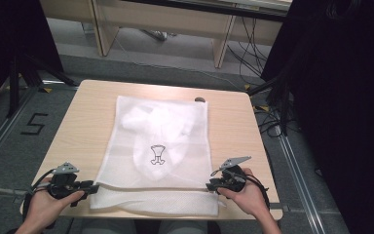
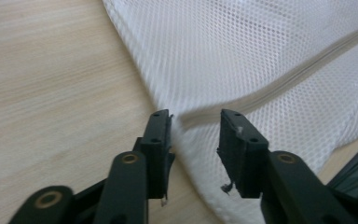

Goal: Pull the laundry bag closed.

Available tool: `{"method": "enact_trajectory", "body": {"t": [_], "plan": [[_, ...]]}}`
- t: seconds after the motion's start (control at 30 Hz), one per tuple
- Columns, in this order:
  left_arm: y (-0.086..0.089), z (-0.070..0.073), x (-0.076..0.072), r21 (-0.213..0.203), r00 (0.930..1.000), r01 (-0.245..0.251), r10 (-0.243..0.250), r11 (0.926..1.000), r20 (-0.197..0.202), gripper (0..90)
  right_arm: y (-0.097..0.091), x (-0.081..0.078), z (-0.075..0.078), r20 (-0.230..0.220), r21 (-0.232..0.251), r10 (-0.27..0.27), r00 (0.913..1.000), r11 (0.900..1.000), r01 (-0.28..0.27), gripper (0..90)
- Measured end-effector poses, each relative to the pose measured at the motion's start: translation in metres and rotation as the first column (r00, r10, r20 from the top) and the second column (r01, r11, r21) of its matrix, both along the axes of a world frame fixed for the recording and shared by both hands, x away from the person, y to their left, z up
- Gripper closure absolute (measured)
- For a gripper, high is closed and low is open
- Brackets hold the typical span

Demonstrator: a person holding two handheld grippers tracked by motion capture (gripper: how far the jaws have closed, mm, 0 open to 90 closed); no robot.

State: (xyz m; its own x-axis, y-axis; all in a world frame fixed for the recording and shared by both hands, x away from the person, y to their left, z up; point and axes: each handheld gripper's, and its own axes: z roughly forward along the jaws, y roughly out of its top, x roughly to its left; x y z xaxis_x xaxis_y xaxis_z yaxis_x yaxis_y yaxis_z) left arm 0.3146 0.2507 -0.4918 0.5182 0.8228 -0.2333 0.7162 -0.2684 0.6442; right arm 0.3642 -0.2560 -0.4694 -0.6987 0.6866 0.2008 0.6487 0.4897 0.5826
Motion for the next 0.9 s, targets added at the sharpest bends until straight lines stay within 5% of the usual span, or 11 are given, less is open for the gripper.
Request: {"method": "enact_trajectory", "body": {"t": [0.1, 0.13, 0.17, 0.23, 0.3, 0.4, 0.57, 0.63, 0.67, 0.7, 0.9], "plan": [[0.001, 0.0, 0.001, -0.012, 0.9994, -0.028, 0.029, 0.9995, 0.022, 53.1, -0.001, 0.0, 0.0, 0.042, 0.037, -0.055, 0.9976, 0.9979, 0.054, 67.8], [0.003, 0.0, 0.001, -0.004, 0.9994, -0.027, 0.027, 0.9996, 0.021, 50.8, -0.004, 0.0, 0.004, 0.032, 0.011, -0.064, 0.9974, 0.9979, 0.064, 67.2], [0.004, 0.0, 0.001, -0.003, 0.9987, -0.041, 0.041, 0.9991, 0.032, 48.7, -0.002, 0.0, 0.002, 0.064, 0.051, -0.104, 0.9925, 0.9936, 0.101, 66.7], [0.006, 0.0, 0.002, 0.009, 0.9981, -0.053, 0.053, 0.9986, 0.031, 44.3, -0.004, 0.0, 0.006, 0.059, 0.035, -0.118, 0.9912, 0.9926, 0.116, 65.5], [0.007, 0.0, 0.002, 0.005, 0.997, -0.072, 0.072, 0.9974, 0.03, 39.6, -0.003, 0.0, 0.004, 0.082, 0.075, -0.17, 0.982, 0.9836, 0.164, 64.4], [0.01, 0.001, 0.001, 0.004, 0.9945, -0.101, 0.101, 0.9948, 0.025, 36.5, -0.002, 0.001, 0.005, 0.057, 0.068, -0.17, 0.9838, 0.9838, 0.166, 63.2], [0.017, 0.001, 0.0, -0.009, 0.9897, -0.14, 0.141, 0.99, 0.026, 35.2, 0.002, 0.001, 0.0, 0.1, 0.096, -0.201, 0.9745, 0.9768, 0.192, 63.2], [0.019, 0.002, 0.0, -0.007, 0.9906, -0.132, 0.132, 0.9912, 0.034, 35.2, 0.0, 0.001, 0.004, 0.067, 0.079, -0.203, 0.9769, 0.9771, 0.198, 63.2], [0.02, 0.002, 0.0, -0.013, 0.99, -0.137, 0.137, 0.9905, 0.034, 35.2, -0.001, 0.003, 0.001, 0.099, 0.09, -0.199, 0.975, 0.9777, 0.19, 63.2], [0.019, 0.002, -0.001, -0.026, 0.987, -0.156, 0.157, 0.9874, 0.035, 35.2, -0.002, 0.003, 0.003, 0.051, 0.1, -0.203, 0.978, 0.9753, 0.197, 63.3], [0.019, 0.002, -0.002, -0.028, 0.9865, -0.157, 0.158, 0.9872, 0.042, 35.9, -0.004, 0.005, 0.003, 0.048, 0.135, -0.216, 0.9753, 0.9688, 0.208, 62.9]]}}
